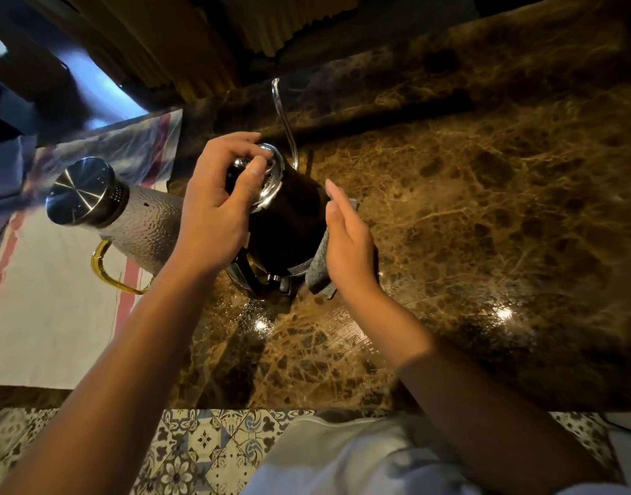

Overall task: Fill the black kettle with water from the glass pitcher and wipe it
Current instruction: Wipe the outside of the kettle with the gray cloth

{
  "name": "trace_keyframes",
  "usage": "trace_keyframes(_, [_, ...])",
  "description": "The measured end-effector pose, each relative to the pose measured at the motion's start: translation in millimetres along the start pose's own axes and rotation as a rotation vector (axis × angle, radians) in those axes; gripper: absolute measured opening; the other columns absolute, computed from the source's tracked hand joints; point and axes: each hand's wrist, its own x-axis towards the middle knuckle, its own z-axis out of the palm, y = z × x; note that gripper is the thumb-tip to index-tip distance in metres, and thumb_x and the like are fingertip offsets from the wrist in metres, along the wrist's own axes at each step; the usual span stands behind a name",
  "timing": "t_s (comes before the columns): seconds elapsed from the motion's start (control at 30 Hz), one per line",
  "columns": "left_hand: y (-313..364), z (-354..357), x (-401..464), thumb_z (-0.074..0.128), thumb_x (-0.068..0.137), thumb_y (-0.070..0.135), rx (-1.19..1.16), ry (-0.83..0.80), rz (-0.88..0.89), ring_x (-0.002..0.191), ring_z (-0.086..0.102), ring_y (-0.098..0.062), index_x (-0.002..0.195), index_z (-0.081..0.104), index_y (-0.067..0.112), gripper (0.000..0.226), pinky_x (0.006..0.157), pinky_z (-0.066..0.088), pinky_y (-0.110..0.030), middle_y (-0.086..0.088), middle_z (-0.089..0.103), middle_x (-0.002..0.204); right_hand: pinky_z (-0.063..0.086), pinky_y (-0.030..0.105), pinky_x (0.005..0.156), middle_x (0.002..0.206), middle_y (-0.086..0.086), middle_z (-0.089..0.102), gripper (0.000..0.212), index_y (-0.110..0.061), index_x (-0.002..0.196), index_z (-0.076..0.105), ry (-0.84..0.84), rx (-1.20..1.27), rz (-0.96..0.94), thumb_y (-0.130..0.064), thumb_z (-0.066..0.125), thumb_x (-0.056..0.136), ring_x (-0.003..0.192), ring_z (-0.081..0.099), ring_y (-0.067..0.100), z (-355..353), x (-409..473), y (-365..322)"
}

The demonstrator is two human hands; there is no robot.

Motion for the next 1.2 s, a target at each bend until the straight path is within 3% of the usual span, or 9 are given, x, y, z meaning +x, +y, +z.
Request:
trace_keyframes(0.13, [1, 0, -2, 0.053, 0.106, 0.022, 0.005, 0.009, -0.002, 0.126, 0.057, -0.014, 0.120, 0.064, 0.013, 0.020, 0.107, 0.047, -0.038, -0.001, 0.060, 0.135, 0.042, 0.033, 0.119, 0.145, 0.000, 0.064, 0.040, -0.012, 0.141, 0.064, -0.044, 0.213, -0.026, -0.020, 0.039, 0.111, 0.136, 0.055, 0.007, 13, 13, -50])
trace_keyframes(0.3, [1, -1, -1, 0.054, 0.105, 0.023, -0.001, 0.010, -0.006, 0.126, 0.057, -0.015, 0.120, 0.064, 0.013, 0.021, 0.108, 0.047, -0.040, -0.002, 0.060, 0.136, 0.056, 0.039, 0.104, 0.126, 0.000, 0.071, 0.033, -0.014, 0.125, 0.067, 0.018, 0.208, -0.160, -0.002, 0.050, 0.099, 0.118, 0.067, 0.011, 20, 12, -56])
trace_keyframes(0.4, [2, -2, -1, 0.054, 0.105, 0.023, -0.015, 0.000, 0.001, 0.127, 0.056, -0.016, 0.120, 0.063, 0.017, 0.019, 0.107, 0.047, -0.044, -0.002, 0.060, 0.136, 0.051, 0.019, 0.101, 0.126, -0.012, 0.070, 0.023, -0.019, 0.122, 0.071, 0.074, -0.024, -0.097, -0.017, 0.057, 0.105, 0.119, 0.063, -0.001, -2, 12, -25])
trace_keyframes(0.5, [1, -1, -1, 0.054, 0.105, 0.023, -0.010, 0.001, -0.005, 0.128, 0.056, -0.016, 0.120, 0.063, 0.017, 0.019, 0.108, 0.047, -0.043, -0.002, 0.060, 0.137, 0.056, 0.033, 0.092, 0.113, -0.014, 0.063, 0.013, -0.031, 0.106, 0.076, 0.218, -0.298, -0.123, -0.035, 0.063, 0.101, 0.106, 0.063, 0.007, -18, 6, -4])
trace_keyframes(0.63, [1, -1, -1, 0.054, 0.105, 0.024, -0.021, 0.004, -0.017, 0.127, 0.056, -0.017, 0.121, 0.063, 0.017, 0.020, 0.106, 0.048, -0.045, -0.002, 0.060, 0.137, 0.056, 0.038, 0.078, 0.100, -0.004, 0.062, 0.002, -0.030, 0.100, 0.064, 0.283, -0.182, -0.086, -0.031, 0.065, 0.101, 0.090, 0.063, 0.017, -4, -9, -2])
trace_keyframes(0.73, [0, 0, -2, 0.054, 0.105, 0.024, -0.013, 0.012, -0.015, 0.127, 0.056, -0.017, 0.121, 0.063, 0.016, 0.020, 0.106, 0.048, -0.047, -0.001, 0.060, 0.136, 0.054, 0.030, 0.074, 0.103, 0.001, 0.064, 0.009, -0.025, 0.102, 0.062, 0.278, -0.154, -0.123, -0.028, 0.070, 0.099, 0.087, 0.064, 0.017, -6, -29, -2])
trace_keyframes(0.83, [-1, 1, -1, 0.054, 0.105, 0.024, -0.022, 0.007, -0.016, 0.127, 0.056, -0.016, 0.121, 0.063, 0.014, 0.021, 0.107, 0.048, -0.044, -0.002, 0.060, 0.136, 0.050, 0.012, 0.085, 0.116, -0.003, 0.059, 0.012, -0.015, 0.105, 0.071, 0.159, -0.272, -0.306, -0.012, 0.074, 0.094, 0.101, 0.061, 0.008, -4, -54, 0])
trace_keyframes(0.97, [-3, 0, -1, 0.053, 0.105, 0.024, -0.015, 0.006, 0.004, 0.127, 0.056, -0.017, 0.121, 0.062, 0.015, 0.020, 0.106, 0.047, -0.045, -0.004, 0.060, 0.137, 0.058, 0.041, 0.074, 0.117, -0.001, 0.056, 0.018, -0.017, 0.108, 0.075, -0.018, -0.504, -0.470, -0.008, 0.065, 0.095, 0.097, 0.063, 0.020, 12, -77, 32])
trace_keyframes(1.2, [-2, -2, 0, 0.053, 0.105, 0.027, 0.003, 0.007, 0.020, 0.128, 0.056, -0.018, 0.116, 0.061, 0.023, 0.014, 0.107, 0.045, -0.050, 0.000, 0.061, 0.135, 0.057, 0.042, 0.076, 0.107, -0.015, 0.056, 0.021, -0.027, 0.092, 0.073, 0.031, -0.494, -0.271, -0.009, 0.063, 0.095, 0.093, 0.063, 0.010, -12, -60, 24])
